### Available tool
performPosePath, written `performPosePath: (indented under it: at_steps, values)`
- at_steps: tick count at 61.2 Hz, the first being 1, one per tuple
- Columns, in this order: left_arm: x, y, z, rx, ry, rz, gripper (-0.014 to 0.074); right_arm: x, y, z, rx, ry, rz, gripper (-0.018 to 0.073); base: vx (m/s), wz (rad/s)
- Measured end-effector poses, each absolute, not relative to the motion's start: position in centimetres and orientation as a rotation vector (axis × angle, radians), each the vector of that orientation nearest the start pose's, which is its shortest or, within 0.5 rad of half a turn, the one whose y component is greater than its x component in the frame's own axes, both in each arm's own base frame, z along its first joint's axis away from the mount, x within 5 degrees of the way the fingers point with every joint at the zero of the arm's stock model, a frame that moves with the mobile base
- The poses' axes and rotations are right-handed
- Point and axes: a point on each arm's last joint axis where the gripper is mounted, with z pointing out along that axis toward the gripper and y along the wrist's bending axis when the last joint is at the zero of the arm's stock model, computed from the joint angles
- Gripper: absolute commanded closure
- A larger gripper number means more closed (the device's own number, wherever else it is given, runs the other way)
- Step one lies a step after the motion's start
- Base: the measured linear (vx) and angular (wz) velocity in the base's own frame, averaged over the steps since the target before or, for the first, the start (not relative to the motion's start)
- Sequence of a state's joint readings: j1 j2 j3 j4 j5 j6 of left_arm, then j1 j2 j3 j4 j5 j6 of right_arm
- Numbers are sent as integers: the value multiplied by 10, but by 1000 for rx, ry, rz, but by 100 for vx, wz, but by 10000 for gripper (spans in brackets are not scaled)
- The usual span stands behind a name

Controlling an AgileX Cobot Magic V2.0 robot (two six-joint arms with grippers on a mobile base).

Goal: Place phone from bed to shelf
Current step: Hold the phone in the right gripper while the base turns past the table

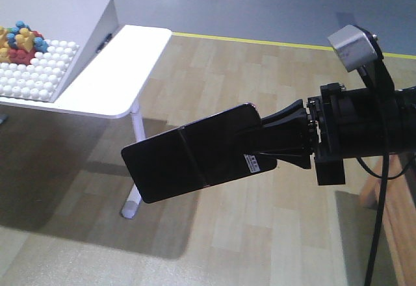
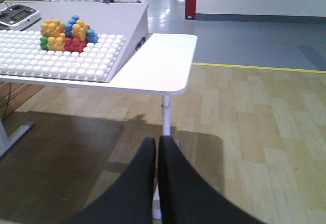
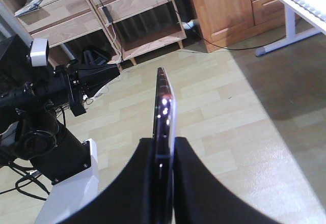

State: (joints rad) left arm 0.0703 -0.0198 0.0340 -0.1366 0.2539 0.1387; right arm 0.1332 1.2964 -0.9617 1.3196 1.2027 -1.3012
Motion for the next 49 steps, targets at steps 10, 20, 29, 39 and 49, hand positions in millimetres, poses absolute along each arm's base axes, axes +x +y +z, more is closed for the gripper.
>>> performPosePath:
  at_steps: [10, 20, 29, 39, 49]
  values:
    - [55, 1, 180, -31, 1749, 26, 596, 223, 113, 337, -975, 1845, 1188, 564, 28, 28]
    - [55, 1, 180, -31, 1749, 26, 596, 223, 113, 337, -975, 1845, 1188, 564, 30, 29]
    - [55, 1, 180, -31, 1749, 26, 596, 223, 113, 337, -975, 1845, 1188, 564, 30, 31]
    - [55, 1, 180, -31, 1749, 26, 596, 223, 113, 337, -975, 1845, 1188, 564, 28, 36]
    - [55, 1, 180, -31, 1749, 26, 596, 223, 113, 337, -975, 1845, 1188, 564, 27, 44]
